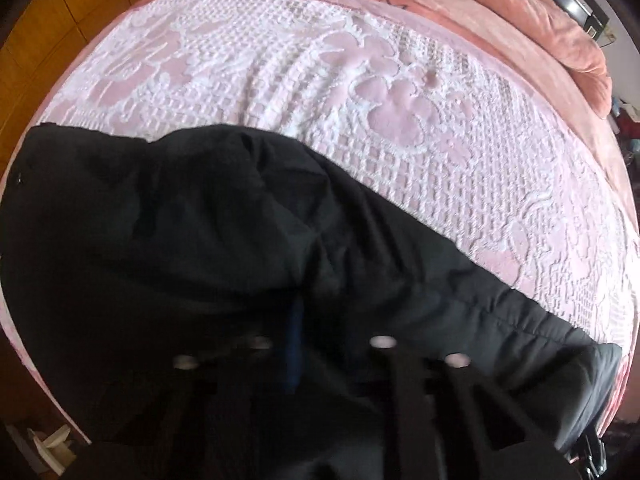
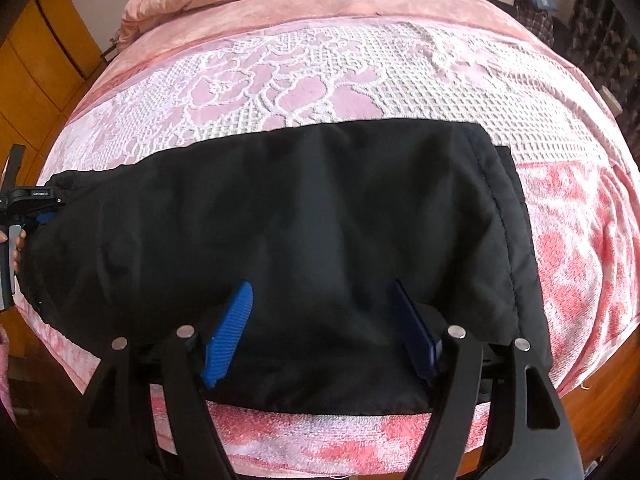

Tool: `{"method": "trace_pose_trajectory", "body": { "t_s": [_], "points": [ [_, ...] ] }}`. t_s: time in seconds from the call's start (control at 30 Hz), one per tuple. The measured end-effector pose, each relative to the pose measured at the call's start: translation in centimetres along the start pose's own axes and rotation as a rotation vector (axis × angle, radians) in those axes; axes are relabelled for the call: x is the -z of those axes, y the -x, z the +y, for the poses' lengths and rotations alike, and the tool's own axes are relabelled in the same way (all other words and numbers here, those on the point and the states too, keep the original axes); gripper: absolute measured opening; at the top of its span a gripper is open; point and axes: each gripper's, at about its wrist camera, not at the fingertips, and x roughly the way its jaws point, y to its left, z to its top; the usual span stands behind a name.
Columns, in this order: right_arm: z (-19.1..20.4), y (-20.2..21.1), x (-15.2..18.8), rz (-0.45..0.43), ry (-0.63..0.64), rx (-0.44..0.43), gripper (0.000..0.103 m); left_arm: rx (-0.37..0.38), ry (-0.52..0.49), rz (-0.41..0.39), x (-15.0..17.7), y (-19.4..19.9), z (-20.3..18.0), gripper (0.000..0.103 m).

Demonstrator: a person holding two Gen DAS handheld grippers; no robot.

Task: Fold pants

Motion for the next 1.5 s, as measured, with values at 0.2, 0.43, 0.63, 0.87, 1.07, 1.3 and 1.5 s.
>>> {"method": "trace_pose_trajectory", "body": {
  "t_s": [0.2,0.43,0.63,0.87,1.07,1.3,1.5],
  "points": [
    [-0.3,-0.5,0.3,0.006,-0.018,-0.016,0.074,0.037,0.037,-0.223,-0.5,1.7,0.6,0.003],
    [-1.0,-1.0,0.3,-0.005,-0.040,-0.009,0.075,0.037,0.018,-0.496,-0.6,3.5,0.5,0.003],
    [-1.3,-1.7,0.4,-0.003,-0.048,-0.003,0.077,0.055,-0.035,-0.386,0.2,2.0,0.1,0.009],
    [-1.9,0.9,0.0,-0.070,-0.067,-0.073,0.077,0.173,-0.082,-0.434,6.0,7.1,0.6,0.063],
    [-0.8,-0.1,0.1,-0.030,-0.036,-0.050,0.077,0.094,-0.073,-0.273,7.9,1.2,2.3,0.060],
    [0.0,-2.1,0.8,0.033,-0.016,0.029,0.078,0.145,-0.077,-0.300,9.8,4.7,3.0,0.053],
    [6.2,0.9,0.7,-0.037,0.055,-0.177,0.077,0.162,0.057,-0.291,13.0,8.1,9.7,0.054]
  ]
}}
